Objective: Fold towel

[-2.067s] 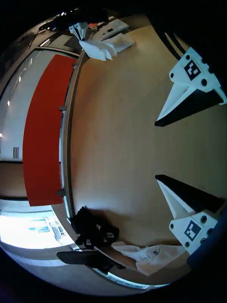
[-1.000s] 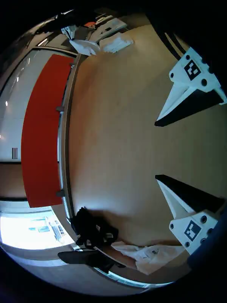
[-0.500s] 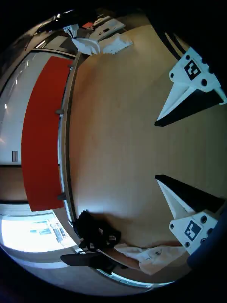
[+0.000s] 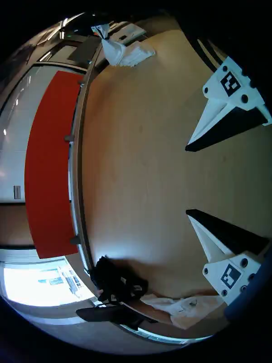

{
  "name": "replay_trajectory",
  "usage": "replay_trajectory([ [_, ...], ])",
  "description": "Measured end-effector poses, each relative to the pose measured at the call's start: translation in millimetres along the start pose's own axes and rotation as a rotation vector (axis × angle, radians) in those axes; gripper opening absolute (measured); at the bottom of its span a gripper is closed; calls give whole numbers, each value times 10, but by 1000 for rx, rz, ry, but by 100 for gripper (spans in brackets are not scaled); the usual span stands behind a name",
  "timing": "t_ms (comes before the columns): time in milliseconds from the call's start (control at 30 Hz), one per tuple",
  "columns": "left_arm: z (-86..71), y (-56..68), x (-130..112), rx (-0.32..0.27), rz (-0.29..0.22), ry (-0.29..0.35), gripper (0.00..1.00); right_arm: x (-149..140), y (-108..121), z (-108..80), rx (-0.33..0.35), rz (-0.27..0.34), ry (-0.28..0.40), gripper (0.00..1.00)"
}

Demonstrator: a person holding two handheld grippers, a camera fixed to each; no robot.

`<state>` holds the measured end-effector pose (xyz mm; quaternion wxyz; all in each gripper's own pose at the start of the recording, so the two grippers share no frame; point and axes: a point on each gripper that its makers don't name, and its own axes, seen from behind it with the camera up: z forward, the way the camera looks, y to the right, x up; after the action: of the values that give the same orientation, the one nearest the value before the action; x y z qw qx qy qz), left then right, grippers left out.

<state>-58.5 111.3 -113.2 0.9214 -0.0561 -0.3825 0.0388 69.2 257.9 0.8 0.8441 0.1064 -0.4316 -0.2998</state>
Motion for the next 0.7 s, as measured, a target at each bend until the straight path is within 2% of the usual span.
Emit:
replay_trajectory([
  [233,-14,-3,-20,-1,11,-5,94,-361,-109,76,5,45,-39,4],
  [700,-69,-38,-73,9,14,-7,94,-822,-252,279,17,119,-111,4],
])
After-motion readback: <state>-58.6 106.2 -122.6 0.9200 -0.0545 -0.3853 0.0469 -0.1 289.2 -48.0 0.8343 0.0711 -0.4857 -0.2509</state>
